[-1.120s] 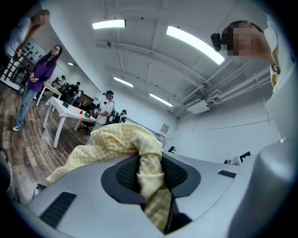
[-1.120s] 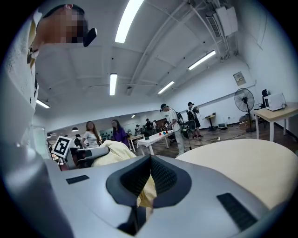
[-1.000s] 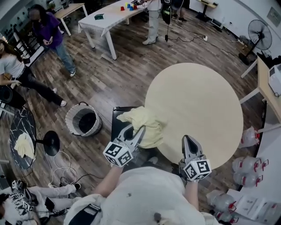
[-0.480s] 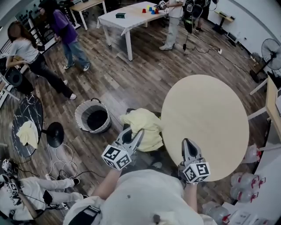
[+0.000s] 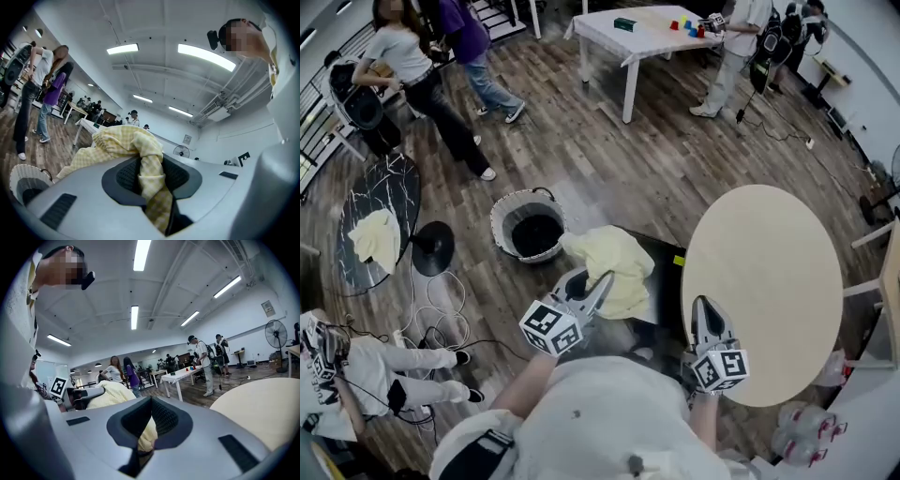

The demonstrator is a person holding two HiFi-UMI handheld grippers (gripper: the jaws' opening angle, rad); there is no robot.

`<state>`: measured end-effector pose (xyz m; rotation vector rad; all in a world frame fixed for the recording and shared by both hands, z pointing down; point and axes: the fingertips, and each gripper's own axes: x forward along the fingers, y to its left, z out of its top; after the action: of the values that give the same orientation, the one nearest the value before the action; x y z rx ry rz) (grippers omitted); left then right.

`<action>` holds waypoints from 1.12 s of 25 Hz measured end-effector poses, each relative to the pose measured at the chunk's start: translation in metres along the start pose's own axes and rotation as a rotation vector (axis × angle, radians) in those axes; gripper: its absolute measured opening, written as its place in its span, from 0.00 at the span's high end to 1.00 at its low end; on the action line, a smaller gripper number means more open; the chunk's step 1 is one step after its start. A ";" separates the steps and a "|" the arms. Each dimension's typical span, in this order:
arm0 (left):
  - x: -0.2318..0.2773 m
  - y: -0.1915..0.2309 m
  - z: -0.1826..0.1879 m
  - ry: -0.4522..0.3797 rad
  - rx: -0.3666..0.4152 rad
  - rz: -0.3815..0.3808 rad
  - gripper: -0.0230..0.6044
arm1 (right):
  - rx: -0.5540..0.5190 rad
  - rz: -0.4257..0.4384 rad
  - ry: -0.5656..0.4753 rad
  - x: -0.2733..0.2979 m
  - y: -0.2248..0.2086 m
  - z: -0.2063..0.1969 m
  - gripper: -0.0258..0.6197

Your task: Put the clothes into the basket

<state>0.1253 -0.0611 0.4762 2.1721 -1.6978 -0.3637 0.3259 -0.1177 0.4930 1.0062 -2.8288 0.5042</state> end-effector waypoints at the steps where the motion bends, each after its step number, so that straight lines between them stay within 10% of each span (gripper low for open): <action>1: -0.011 0.010 0.005 -0.007 -0.001 0.009 0.76 | -0.002 0.011 0.004 0.008 0.013 -0.002 0.95; 28: -0.302 0.220 0.103 -0.125 0.041 0.288 0.76 | -0.066 0.273 0.041 0.159 0.325 -0.052 0.95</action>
<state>-0.1845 0.1719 0.4728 1.9282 -2.0692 -0.3951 -0.0032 0.0411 0.4842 0.5939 -2.9386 0.4444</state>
